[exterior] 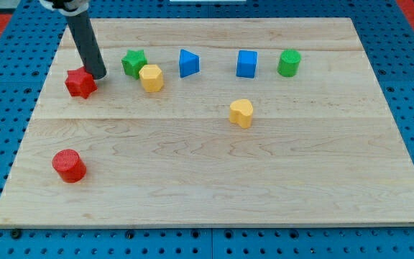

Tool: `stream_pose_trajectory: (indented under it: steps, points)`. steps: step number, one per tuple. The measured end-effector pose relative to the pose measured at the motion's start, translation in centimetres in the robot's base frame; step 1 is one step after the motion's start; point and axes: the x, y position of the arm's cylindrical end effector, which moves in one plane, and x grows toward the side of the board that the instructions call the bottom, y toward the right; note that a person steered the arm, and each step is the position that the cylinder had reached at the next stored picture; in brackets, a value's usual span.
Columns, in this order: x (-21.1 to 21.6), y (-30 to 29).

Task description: Slide the yellow hexagon to the bottom of the red star

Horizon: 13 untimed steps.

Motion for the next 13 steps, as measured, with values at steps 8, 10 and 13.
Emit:
stream_pose_trajectory:
  steps: [8,10,13]
  points:
    - [4.2,10.6]
    - [2.1,12.6]
    - [5.1,6.6]
